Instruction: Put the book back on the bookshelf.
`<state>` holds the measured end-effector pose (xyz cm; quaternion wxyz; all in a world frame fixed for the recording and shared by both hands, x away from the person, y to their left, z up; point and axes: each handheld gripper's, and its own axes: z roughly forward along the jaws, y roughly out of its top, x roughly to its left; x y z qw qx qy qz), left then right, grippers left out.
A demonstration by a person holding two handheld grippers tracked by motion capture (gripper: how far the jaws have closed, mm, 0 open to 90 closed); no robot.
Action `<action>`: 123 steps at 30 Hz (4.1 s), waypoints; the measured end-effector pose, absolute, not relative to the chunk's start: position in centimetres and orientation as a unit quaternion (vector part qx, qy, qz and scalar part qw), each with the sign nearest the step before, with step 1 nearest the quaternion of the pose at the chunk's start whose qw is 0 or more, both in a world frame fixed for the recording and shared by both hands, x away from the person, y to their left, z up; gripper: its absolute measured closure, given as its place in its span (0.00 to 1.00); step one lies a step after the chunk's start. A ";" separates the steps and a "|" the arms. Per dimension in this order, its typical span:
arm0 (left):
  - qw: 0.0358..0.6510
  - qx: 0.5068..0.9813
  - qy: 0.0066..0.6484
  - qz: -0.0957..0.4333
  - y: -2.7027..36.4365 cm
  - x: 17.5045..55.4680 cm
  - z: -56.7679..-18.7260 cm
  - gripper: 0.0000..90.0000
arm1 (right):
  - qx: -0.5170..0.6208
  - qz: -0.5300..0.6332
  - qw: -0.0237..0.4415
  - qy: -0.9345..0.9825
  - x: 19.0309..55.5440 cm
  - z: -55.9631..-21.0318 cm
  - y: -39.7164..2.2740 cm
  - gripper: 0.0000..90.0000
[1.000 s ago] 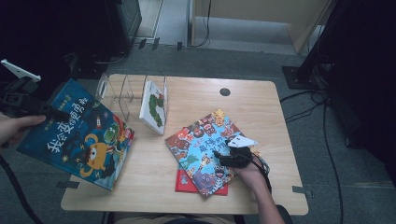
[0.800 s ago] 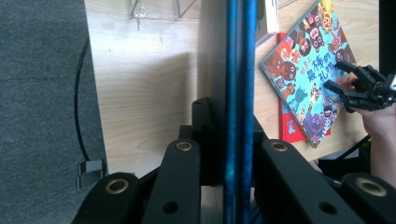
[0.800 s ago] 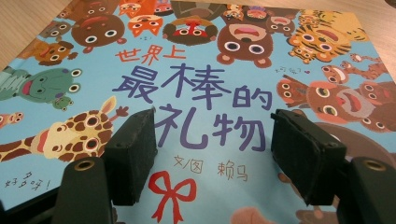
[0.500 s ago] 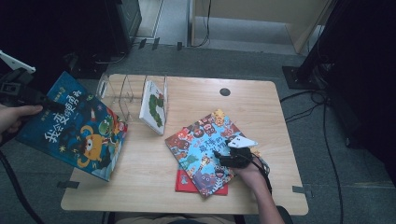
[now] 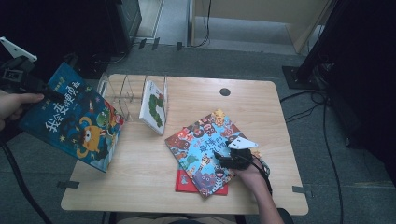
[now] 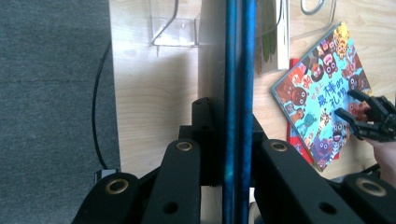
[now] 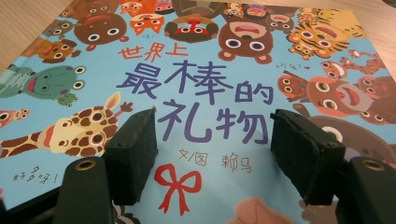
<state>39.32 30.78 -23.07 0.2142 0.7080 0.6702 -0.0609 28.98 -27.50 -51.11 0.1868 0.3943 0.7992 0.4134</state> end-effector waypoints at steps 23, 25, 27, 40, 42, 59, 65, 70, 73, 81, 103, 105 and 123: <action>0.228 0.693 0.682 -0.050 30.6 43.8 -23.4 0.93 | 0.396 0.420 0.191 0.794 28.9 -51.3 -27.2 0.37; 0.226 0.691 0.684 -0.053 30.4 44.2 -23.6 0.93 | 0.396 0.420 0.191 0.794 28.8 -51.3 -27.2 0.37; 0.221 0.692 0.685 -0.057 30.3 44.7 -23.7 0.93 | 0.396 0.420 0.190 0.794 28.7 -51.3 -27.2 0.38; 0.234 0.693 0.680 -0.054 30.6 47.7 -25.1 0.93 | 0.393 0.419 0.190 0.796 28.6 -51.2 -27.1 0.42; 0.237 0.690 0.681 -0.059 30.7 48.2 -25.3 0.93 | 0.396 0.417 0.190 0.796 28.6 -51.1 -27.0 0.43; 0.247 0.684 0.683 -0.070 31.1 50.0 -26.1 0.91 | 0.403 0.414 0.196 0.792 27.9 -51.1 -27.2 0.42; 0.251 0.681 0.685 -0.066 31.8 49.9 -26.4 0.92 | 0.401 0.418 0.196 0.791 27.7 -51.2 -27.3 0.42; 0.275 0.673 0.683 -0.068 32.1 49.7 -26.4 0.81 | 0.401 0.417 0.196 0.792 27.7 -51.2 -27.4 0.42; 0.277 0.677 0.679 -0.066 32.0 49.6 -26.4 0.75 | 0.401 0.417 0.196 0.792 27.6 -51.2 -27.5 0.41; 0.280 0.677 0.677 -0.070 32.5 48.9 -25.3 0.59 | 0.400 0.421 0.192 0.791 27.5 -51.3 -27.8 0.41; 0.313 0.697 0.645 -0.029 32.2 43.6 -19.0 0.53 | 0.399 0.421 0.186 0.793 27.0 -51.2 -28.8 0.42; 0.310 0.703 0.639 -0.031 31.3 43.3 -19.4 0.53 | 0.405 0.422 0.178 0.791 27.1 -51.1 -29.0 0.44; 0.298 0.737 0.606 -0.040 26.3 40.9 -24.3 0.52 | 0.407 0.421 0.170 0.793 28.1 -50.8 -29.8 0.47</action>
